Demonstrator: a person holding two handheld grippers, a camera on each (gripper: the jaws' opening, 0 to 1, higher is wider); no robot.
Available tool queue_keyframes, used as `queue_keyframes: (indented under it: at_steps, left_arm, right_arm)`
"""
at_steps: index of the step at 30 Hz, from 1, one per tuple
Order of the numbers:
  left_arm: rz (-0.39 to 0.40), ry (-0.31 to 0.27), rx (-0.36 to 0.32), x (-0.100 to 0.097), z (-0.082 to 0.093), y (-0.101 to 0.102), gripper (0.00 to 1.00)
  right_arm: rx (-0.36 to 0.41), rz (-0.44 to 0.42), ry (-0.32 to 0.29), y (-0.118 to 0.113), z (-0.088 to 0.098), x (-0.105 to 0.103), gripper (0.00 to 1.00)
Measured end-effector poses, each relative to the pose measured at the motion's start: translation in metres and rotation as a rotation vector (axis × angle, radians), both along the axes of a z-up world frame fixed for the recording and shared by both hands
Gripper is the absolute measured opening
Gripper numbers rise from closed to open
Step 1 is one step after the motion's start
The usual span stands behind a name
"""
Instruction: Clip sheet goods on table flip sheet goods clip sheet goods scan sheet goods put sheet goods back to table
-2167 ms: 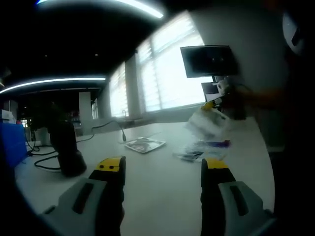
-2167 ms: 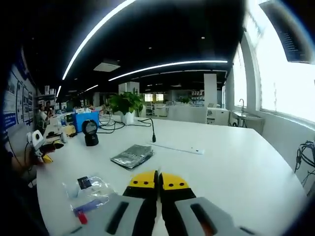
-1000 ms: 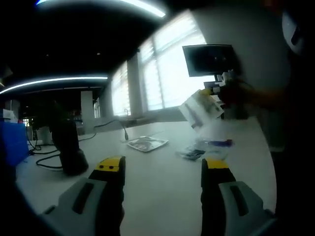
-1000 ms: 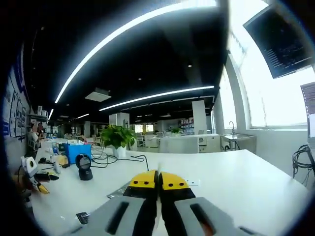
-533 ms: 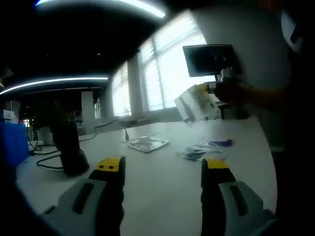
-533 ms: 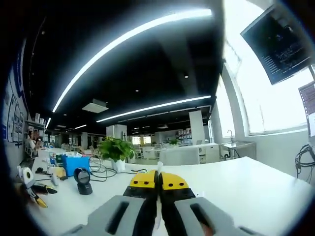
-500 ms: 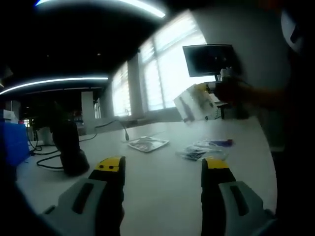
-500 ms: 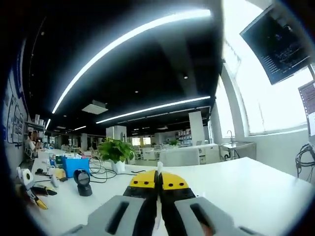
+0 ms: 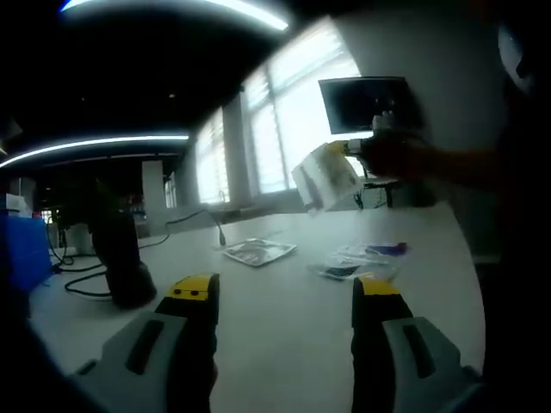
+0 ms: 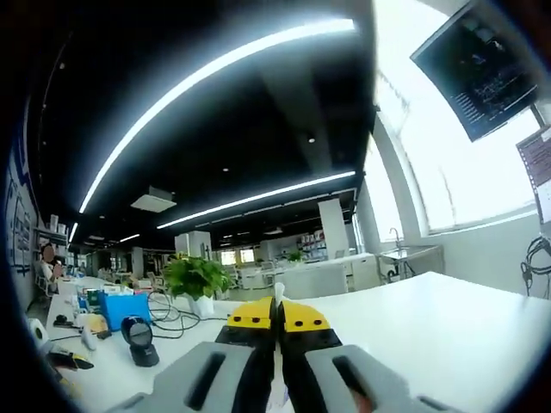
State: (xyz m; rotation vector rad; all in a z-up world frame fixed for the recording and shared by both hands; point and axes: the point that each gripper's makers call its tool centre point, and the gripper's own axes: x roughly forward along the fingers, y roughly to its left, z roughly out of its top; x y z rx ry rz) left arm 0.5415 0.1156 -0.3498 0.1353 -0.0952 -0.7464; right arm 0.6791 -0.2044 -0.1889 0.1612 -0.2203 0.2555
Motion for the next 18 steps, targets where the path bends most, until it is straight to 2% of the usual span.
queue_keyframes:
  at_steps: [6, 18]
  left_arm:
    - [0.008, 0.006, 0.003, 0.002, -0.002, 0.002, 0.55]
    - [0.017, 0.009, 0.002, 0.003, -0.002, 0.003, 0.55]
  right_arm:
    - [-0.002, 0.009, -0.016, 0.015, 0.008, 0.009, 0.00]
    - [0.037, 0.056, 0.023, 0.042, 0.007, 0.023, 0.00]
